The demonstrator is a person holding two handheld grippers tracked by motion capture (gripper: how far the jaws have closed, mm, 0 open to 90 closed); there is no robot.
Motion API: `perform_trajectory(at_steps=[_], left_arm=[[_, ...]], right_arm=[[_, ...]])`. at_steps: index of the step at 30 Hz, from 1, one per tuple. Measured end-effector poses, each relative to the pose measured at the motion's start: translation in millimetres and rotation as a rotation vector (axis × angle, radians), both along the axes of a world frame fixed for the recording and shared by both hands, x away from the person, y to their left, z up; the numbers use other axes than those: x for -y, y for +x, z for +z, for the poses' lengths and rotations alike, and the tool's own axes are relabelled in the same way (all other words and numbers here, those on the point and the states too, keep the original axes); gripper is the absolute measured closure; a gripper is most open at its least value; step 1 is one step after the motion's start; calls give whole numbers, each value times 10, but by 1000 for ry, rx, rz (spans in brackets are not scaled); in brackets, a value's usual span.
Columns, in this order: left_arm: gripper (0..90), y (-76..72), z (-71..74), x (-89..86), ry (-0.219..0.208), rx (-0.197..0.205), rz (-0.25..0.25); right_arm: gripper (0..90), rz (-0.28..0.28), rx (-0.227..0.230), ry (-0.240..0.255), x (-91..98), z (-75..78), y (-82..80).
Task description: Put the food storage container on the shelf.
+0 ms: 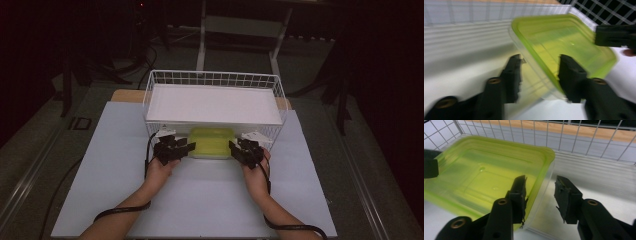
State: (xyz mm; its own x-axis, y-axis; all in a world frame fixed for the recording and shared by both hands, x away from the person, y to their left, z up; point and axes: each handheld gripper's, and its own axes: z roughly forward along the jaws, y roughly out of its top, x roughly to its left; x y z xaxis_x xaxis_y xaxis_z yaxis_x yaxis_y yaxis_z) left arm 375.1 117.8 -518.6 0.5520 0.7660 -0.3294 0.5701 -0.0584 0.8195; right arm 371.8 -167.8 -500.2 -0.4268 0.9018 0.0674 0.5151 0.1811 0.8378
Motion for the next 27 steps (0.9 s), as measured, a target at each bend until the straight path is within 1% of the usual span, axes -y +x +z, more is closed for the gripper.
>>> perform_trajectory(at_steps=[3,5,7,8,9,11,12,13,14,15,17,19,21,22,23,24,25,26,27], left_arm=[[502,-2,16,-7,9,5,3],[501,-23,42,-19,-5,16,7],[488,-43,73,-55,-21,39,-9],[488,-73,94,-52,-28,32,-2],[488,-97,113,-60,-20,37,-10],[487,-153,145,-74,0,61,-30],[487,-184,159,-84,1,66,-39],[487,-219,171,-95,-3,66,-43],[488,-263,188,-108,7,67,-51],[487,-288,196,-116,7,65,-56],[487,-360,224,-142,7,70,-60],[487,-433,258,-174,-3,75,-67],[486,-525,296,-200,-19,95,-75],[453,-563,315,-209,-30,97,-85],[419,-615,333,-222,-41,107,-91],[417,-615,333,-222,-41,107,-91],[417,-666,354,-233,-42,106,-97],[399,-695,364,-240,-48,103,-101],[381,-723,373,-254,-62,102,-104]], right_arm=[[586,-3,-6,5,4,4,0],[582,-4,4,11,15,20,-12],[580,-4,14,24,40,43,-29],[579,-5,14,28,51,51,-40],[579,-5,6,34,61,57,-53],[580,4,-14,53,85,65,-102],[580,11,-17,49,86,70,-125],[580,16,-15,44,81,79,-161],[580,26,-13,42,80,93,-198],[580,36,-10,37,80,113,-240],[587,42,-7,46,78,146,-298],[592,51,-11,60,76,181,-358],[610,66,-12,65,59,210,-415],[637,73,-5,62,49,219,-441],[669,81,-7,62,37,227,-466],[669,81,-7,62,37,227,-466],[692,89,-9,59,20,233,-492],[732,103,-13,54,-5,237,-522],[771,110,-17,51,-26,238,-540]])
